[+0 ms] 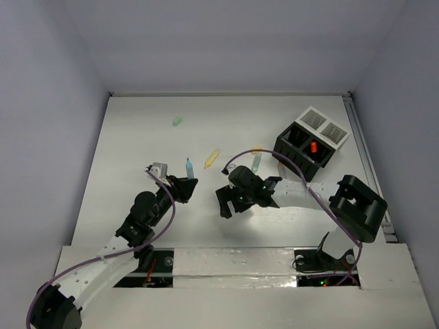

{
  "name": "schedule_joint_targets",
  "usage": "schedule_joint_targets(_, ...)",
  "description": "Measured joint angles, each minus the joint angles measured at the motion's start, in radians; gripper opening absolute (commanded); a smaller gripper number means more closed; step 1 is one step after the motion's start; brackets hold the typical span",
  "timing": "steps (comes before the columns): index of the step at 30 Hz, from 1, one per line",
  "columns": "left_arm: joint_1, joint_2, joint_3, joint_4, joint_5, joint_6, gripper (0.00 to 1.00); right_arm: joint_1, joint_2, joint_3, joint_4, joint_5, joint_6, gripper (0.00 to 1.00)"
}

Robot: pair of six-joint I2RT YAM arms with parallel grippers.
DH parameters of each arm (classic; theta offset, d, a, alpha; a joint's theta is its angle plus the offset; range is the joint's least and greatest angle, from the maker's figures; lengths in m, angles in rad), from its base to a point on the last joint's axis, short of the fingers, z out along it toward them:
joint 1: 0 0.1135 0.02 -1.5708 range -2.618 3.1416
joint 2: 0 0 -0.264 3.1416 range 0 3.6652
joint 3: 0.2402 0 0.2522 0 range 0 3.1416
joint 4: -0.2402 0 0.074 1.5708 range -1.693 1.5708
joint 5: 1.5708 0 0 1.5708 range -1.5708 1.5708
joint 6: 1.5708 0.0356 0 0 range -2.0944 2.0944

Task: Sort the stationery into containers
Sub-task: Close the pen cap on the pen.

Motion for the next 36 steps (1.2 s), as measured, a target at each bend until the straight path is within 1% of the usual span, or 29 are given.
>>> schedule_joint_targets(9,0.000,-0.001,0.000,0.000,0.000,0.000,0.00,-0.027,0.018,0.001,0.055,0.031,0.003,0.90)
schedule_joint_targets(16,0.000,-0.001,0.000,0.000,0.000,0.000,0.00,-0.031,0.055,0.040,0.047,0.093,-0.007,0.83)
schedule_joint_targets(27,0.000,-0.001,0.000,0.000,0.000,0.000,0.00,-0.031,0.120,0.121,-0.011,0.216,-0.027,0.69)
schedule_joint_targets(30,0.000,-0.001,0.000,0.000,0.000,0.000,0.00,-0.031,0.127,0.129,-0.017,0.229,-0.029,0.66)
schedule_joint_targets(36,0.000,-0.001,0.000,0.000,0.000,0.000,0.00,-0.031,0.146,0.152,-0.036,0.259,-0.036,0.65)
